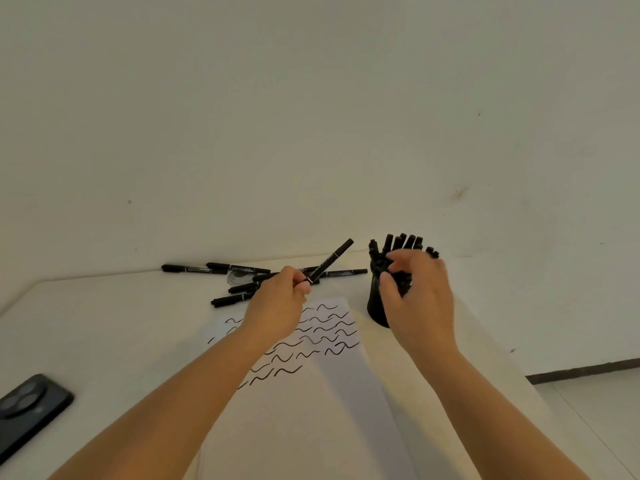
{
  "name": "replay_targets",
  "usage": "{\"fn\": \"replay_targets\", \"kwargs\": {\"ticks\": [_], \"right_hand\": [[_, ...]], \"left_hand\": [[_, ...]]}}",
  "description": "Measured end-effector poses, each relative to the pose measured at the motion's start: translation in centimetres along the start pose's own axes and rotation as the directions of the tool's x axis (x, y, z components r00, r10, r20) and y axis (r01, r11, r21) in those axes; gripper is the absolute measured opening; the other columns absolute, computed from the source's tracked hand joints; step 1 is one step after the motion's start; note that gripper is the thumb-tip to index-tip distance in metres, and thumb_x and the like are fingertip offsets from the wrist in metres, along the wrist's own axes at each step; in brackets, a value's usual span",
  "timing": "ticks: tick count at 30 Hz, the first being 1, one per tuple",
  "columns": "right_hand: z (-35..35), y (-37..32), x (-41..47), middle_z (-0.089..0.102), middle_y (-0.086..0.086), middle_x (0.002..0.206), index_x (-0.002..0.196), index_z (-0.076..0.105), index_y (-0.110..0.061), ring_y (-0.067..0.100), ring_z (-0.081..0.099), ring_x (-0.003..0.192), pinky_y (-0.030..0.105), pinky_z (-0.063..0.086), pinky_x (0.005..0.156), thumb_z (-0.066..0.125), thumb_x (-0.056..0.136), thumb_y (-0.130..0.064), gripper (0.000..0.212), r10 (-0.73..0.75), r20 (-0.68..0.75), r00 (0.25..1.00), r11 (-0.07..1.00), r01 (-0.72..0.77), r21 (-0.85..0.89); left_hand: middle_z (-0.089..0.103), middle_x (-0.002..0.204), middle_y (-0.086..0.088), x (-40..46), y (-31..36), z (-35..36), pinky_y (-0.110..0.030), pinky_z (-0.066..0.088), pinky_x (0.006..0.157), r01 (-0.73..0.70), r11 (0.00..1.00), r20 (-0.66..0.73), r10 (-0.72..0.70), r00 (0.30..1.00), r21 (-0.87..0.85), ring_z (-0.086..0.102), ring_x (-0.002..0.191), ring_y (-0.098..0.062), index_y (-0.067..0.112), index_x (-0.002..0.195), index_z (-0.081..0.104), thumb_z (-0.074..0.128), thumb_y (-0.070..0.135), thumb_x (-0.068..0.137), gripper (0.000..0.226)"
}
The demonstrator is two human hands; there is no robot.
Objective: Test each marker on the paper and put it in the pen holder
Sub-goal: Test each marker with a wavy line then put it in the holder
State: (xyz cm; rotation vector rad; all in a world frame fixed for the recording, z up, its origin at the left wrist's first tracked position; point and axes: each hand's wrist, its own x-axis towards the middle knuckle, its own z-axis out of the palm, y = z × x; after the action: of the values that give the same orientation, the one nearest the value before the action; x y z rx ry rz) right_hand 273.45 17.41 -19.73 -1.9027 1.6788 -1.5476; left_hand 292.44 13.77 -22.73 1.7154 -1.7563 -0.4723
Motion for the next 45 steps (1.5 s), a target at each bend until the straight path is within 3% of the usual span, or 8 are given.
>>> {"fn": "replay_targets", "kwargs": {"ticks": [4,8,22,27,30,33,37,45], "right_hand": [[2.2,-1.6,-3.0,0.062,-0.011,0.077,0.085,0.059,-0.032,-0.001,0.055,0.069,0.012,0.039,0.056,0.057,0.085,-0.028,0.004,0.236,0.286,0.929,0.924,-0.306,0.231],[4.3,-2.8,-5.7,0.062,-0.010,0.073,0.083,0.060,-0.033,0.000,0.055,0.064,0.011,0.040,0.054,0.056,0.087,-0.035,0.007,0.235,0.454,0.860,0.880,-0.387,0.277],[6.1,-4.6,-10.5,0.055,-0.009,0.052,0.081,0.065,-0.020,0.002,0.049,0.053,0.016,0.044,0.055,0.043,0.095,-0.023,0.025,0.195,0.554,0.809,0.736,-0.494,0.463],[6.6,-4.7,-11.1,0.049,-0.008,0.044,0.074,0.063,-0.019,0.007,0.045,0.048,0.018,0.039,0.054,0.047,0.093,-0.023,0.025,0.250,0.505,0.826,0.756,-0.492,0.431],[7.0,-5.0,-11.3,0.042,-0.009,0.040,0.072,0.059,-0.015,0.007,0.040,0.041,0.018,0.038,0.046,0.047,0.093,-0.023,0.025,0.371,0.453,0.810,0.636,-0.578,0.511],[6.0,-3.5,-8.8,0.040,-0.005,0.049,0.070,0.052,-0.016,0.002,0.038,0.034,0.024,0.035,0.049,0.045,0.093,-0.026,0.026,0.605,0.282,0.744,0.493,-0.629,0.601],[3.2,0.0,-6.3,0.046,-0.003,0.052,0.071,0.058,-0.020,0.007,0.041,0.044,0.028,0.036,0.054,0.048,0.092,-0.030,0.026,0.543,0.132,0.829,0.713,-0.538,0.450],[5.5,0.3,-6.6,0.059,-0.005,0.054,0.074,0.058,-0.024,0.001,0.054,0.048,0.011,0.041,0.050,0.057,0.084,-0.012,0.016,0.263,0.407,0.875,0.861,-0.403,0.309]], "left_hand": [[0.063,0.082,0.019,-4.6,0.1,-0.9,-0.018,0.044,0.069,-0.014,0.984,0.014,0.017,1.000,-0.179,0.060,0.083,0.004,0.029,0.096,0.046,0.039,0.025,0.096,0.009],[0.065,0.078,0.019,-8.4,-0.7,-1.7,-0.025,0.050,0.075,-0.012,0.971,0.084,0.033,0.996,-0.238,0.061,0.078,0.008,0.037,0.084,0.048,0.047,0.026,0.093,0.014],[0.064,0.066,0.014,-13.1,-3.7,-4.5,-0.003,0.038,0.059,0.024,0.959,0.226,0.042,0.973,-0.281,0.057,0.061,0.007,0.038,0.076,0.062,0.053,0.025,0.090,0.021],[0.064,0.072,0.012,-13.9,-3.3,-4.4,-0.025,0.045,0.065,-0.067,0.998,0.042,0.067,0.997,-0.009,0.056,0.071,-0.003,0.034,0.083,0.065,0.054,0.037,0.087,0.012],[0.063,0.077,0.011,-14.1,-2.8,-4.2,-0.029,0.043,0.060,-0.182,0.947,-0.085,0.211,0.974,0.265,0.055,0.072,-0.009,0.034,0.092,0.063,0.048,0.044,0.088,0.018],[0.065,0.077,0.010,-14.2,-3.5,-4.5,-0.025,0.038,0.055,-0.214,0.917,-0.158,0.279,0.947,0.336,0.058,0.070,-0.013,0.031,0.094,0.066,0.054,0.041,0.087,0.017],[0.066,0.084,0.013,-14.3,-5.8,-5.0,-0.025,0.041,0.060,-0.166,0.956,-0.128,0.201,0.971,0.242,0.053,0.067,-0.009,0.028,0.100,0.065,0.052,0.040,0.089,0.021],[0.056,0.090,0.002,-12.4,-5.7,-2.2,-0.029,0.037,0.066,-0.255,0.926,0.049,0.251,0.967,0.280,0.050,0.085,-0.017,0.024,0.112,0.051,0.036,0.038,0.095,0.027]]}}
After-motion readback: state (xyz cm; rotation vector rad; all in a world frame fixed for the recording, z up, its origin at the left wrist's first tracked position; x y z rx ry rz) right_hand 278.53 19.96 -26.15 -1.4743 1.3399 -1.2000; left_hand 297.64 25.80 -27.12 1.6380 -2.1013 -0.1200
